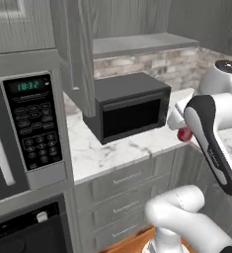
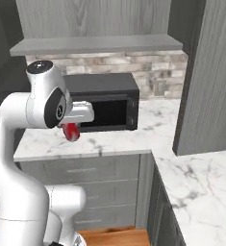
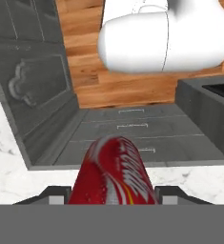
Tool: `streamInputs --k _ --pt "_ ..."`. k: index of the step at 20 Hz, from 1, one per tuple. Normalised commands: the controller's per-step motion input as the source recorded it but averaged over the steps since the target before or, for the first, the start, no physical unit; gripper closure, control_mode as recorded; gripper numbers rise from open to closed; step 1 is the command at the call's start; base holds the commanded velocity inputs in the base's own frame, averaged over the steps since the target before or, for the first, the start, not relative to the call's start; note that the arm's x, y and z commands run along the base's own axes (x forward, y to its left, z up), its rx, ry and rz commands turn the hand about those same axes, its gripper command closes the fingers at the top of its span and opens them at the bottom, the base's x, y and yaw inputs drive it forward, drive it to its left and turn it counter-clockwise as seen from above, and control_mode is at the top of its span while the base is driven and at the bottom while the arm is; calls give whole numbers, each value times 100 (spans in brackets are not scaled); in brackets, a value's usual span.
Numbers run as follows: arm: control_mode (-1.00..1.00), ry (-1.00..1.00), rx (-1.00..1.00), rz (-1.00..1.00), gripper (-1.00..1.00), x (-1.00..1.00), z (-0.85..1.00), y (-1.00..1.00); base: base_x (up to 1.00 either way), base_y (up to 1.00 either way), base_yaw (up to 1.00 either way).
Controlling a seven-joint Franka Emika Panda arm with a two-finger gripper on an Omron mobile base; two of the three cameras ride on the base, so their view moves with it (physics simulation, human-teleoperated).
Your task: Sort all alcoholic drinks to one cabinet, and non-alcoholic drinks to the other.
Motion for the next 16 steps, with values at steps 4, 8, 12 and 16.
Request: streamInputs --k 4,8,12,16 --pt "100 0 0 0 100 0 0 0 52 0 36" --pt "100 0 0 0 100 0 0 0 47 -12 14" --pt "100 0 0 0 100 0 0 0 48 -28 1" --pt "100 0 0 0 100 0 0 0 42 -9 -1"
